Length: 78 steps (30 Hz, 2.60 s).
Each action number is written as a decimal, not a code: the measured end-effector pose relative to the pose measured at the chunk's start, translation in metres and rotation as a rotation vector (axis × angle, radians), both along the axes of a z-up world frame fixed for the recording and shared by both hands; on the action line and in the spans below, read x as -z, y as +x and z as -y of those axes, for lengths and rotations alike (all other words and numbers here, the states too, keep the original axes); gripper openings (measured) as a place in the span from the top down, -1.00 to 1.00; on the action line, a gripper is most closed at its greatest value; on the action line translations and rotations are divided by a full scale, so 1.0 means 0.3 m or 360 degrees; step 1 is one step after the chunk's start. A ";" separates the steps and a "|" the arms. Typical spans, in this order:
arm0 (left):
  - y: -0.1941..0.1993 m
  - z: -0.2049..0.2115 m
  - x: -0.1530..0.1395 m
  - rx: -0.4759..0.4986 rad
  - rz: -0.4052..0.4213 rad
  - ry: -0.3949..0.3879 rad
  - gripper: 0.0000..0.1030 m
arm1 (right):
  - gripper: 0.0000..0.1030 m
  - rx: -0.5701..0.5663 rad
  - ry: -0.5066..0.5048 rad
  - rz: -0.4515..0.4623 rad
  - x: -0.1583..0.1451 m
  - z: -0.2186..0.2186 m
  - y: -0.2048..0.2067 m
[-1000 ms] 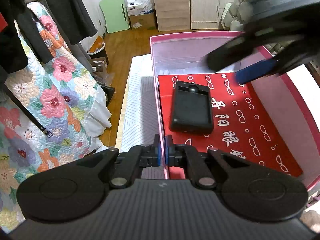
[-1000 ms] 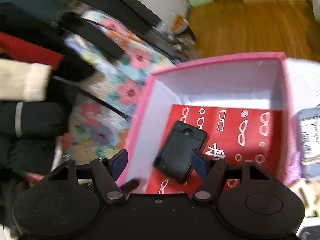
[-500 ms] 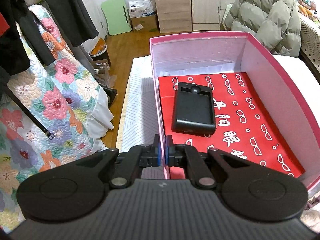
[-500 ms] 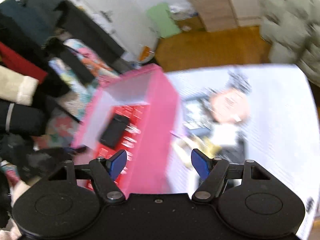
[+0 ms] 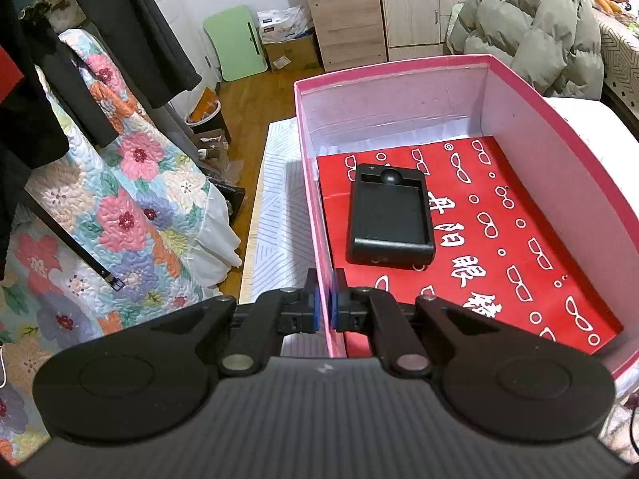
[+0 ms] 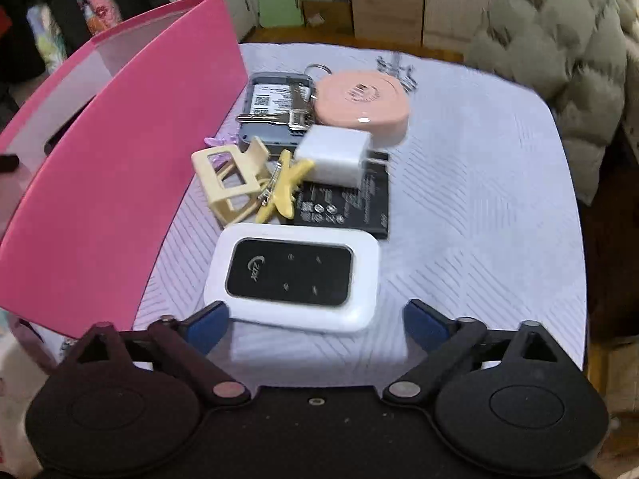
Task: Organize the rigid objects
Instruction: 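Grasp the white pocket Wi-Fi router with the right tool, then carry the white router into the pink box and release it beside the phone case, then grasp the cream hair clip with the right tool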
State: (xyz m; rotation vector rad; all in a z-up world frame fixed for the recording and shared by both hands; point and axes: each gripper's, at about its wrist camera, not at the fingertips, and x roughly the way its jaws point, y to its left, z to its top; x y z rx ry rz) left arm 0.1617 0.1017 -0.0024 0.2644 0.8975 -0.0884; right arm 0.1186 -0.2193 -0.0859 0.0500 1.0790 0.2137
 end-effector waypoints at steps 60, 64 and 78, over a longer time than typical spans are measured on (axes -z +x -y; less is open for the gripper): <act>0.001 -0.031 0.001 0.0050 -0.0005 -0.0087 0.92 | -1.00 -0.0391 0.0756 -0.0658 -0.063 -0.557 0.477; -0.002 -0.033 0.003 0.0049 -0.0001 -0.0094 0.92 | -1.00 -0.0435 0.0753 -0.0610 -0.129 -0.529 0.433; -0.006 -0.034 0.003 0.0044 0.0008 -0.0084 0.92 | -0.56 -0.0526 0.0683 -0.0421 -0.212 -0.483 0.377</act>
